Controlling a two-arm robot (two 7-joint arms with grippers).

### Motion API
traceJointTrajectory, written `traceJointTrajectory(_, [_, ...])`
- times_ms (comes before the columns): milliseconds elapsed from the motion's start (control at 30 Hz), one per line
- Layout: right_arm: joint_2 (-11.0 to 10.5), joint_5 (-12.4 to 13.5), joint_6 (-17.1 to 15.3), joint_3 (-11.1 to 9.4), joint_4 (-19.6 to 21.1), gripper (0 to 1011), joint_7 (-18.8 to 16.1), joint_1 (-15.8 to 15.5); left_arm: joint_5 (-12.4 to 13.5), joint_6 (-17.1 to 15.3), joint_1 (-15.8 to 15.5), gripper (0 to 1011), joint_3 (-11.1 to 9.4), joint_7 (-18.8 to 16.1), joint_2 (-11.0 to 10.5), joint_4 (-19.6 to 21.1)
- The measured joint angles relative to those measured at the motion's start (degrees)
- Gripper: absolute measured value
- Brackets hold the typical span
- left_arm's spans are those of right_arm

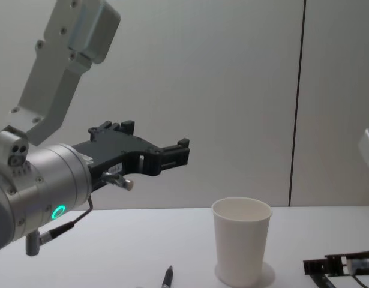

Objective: Place the pen into the pen holder.

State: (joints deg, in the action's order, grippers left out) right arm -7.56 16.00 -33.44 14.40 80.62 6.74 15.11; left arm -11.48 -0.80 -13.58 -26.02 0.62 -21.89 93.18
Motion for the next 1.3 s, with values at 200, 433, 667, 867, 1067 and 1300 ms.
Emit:
traceJointTrajectory(200, [0.42,0.10,-0.10,-0.26,-2.01,1001,0.14,0.77,0.00,0.00,0.00,1004,0.00,0.00,-0.01,0.00])
traceJointTrajectory(433, [0.81,0.07,0.03,-0.38,-4.00,930,-0.30,1.49,0.00,0.00,0.00,1004,0.00,0.00,0.00,0.00])
traceJointTrajectory(667, [1.18,-0.26,0.71,-0.39,-5.88,746,-1.41,2.09,0.00,0.00,0.00,1004,0.00,0.00,0.00,0.00])
traceJointTrajectory(867, [1.37,-0.43,1.26,-0.36,-6.79,546,-2.19,2.35,0.00,0.00,0.00,1004,0.00,0.00,0.00,0.00])
traceJointTrajectory(1067, [1.56,-0.55,1.58,-0.33,-7.46,359,-2.74,2.51,0.00,0.00,0.00,1004,0.00,0.00,0.00,0.00])
traceJointTrajectory(1300, [1.72,-0.71,1.78,-0.32,-7.88,171,-3.06,2.62,0.00,0.00,0.00,1004,0.00,0.00,0.00,0.00])
